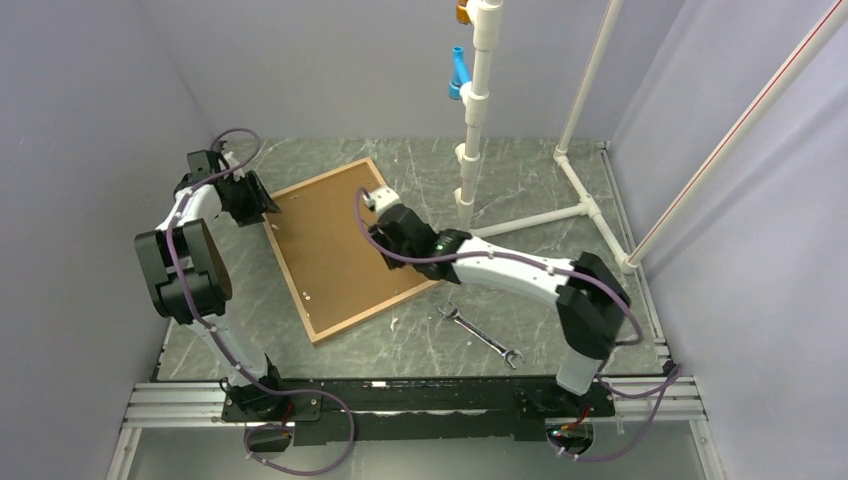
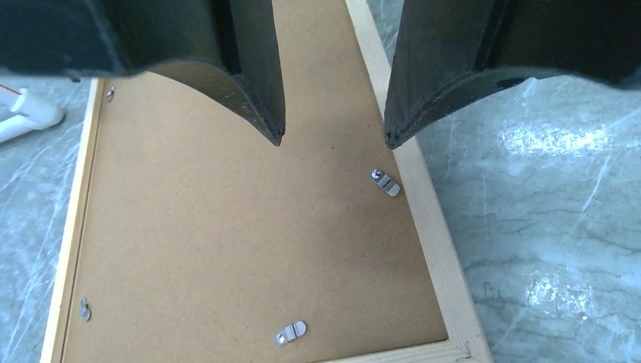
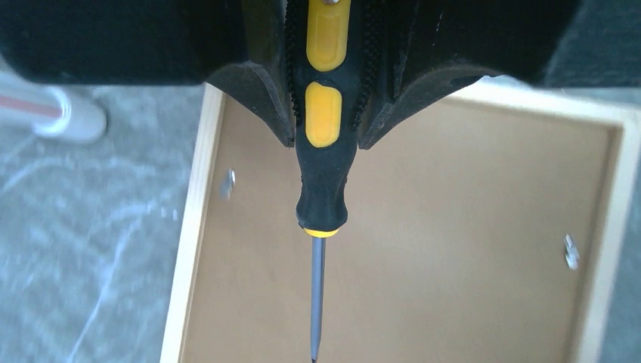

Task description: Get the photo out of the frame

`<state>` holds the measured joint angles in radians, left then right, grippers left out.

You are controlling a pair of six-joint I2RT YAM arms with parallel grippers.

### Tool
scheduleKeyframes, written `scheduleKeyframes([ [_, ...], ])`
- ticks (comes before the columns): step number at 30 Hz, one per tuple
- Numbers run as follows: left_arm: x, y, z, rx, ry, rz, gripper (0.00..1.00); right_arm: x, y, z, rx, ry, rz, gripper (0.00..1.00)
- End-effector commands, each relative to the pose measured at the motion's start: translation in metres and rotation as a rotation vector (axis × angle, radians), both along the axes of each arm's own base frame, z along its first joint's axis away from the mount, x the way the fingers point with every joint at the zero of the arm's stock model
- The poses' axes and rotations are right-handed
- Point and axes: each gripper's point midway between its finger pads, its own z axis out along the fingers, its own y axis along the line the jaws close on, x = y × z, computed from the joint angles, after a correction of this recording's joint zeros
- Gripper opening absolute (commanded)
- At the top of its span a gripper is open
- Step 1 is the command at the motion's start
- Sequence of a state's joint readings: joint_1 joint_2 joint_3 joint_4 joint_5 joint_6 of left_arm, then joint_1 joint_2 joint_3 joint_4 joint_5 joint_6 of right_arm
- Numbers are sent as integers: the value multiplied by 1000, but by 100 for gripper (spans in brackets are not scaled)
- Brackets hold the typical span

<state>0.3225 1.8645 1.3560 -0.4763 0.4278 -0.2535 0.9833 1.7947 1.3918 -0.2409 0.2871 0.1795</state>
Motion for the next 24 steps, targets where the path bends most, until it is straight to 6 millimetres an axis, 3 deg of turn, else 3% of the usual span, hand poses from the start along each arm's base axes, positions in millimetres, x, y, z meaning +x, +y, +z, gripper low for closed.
scheduleKeyframes([
  [1, -10, -3, 13, 134, -8, -56, 54, -35, -34, 15, 74, 47, -8, 0],
  [3, -15, 1, 12, 175, 12, -39, 52, -44, -53, 14, 77, 36, -28, 0],
  [7, -27, 4, 6, 210, 44, -14, 53, -52, -77, 32, 138, -38, -50, 0],
  [10, -32, -5, 3, 221, 61, -7, 54, -52, -91, 55, 213, -121, -72, 0],
  [13, -39, -23, 0, 132, 69, 38, 51, -58, -104, 61, 257, -175, -72, 0],
  [18, -63, -41, -9, -26, 53, 207, 49, -73, -105, 76, 414, -203, -25, 0],
  [20, -81, -43, -17, -37, 65, 269, 51, -78, -101, 77, 434, -188, -4, 0],
  [24, -110, -32, -16, 38, 19, 397, 58, -84, -94, 68, 441, -142, 29, 0],
])
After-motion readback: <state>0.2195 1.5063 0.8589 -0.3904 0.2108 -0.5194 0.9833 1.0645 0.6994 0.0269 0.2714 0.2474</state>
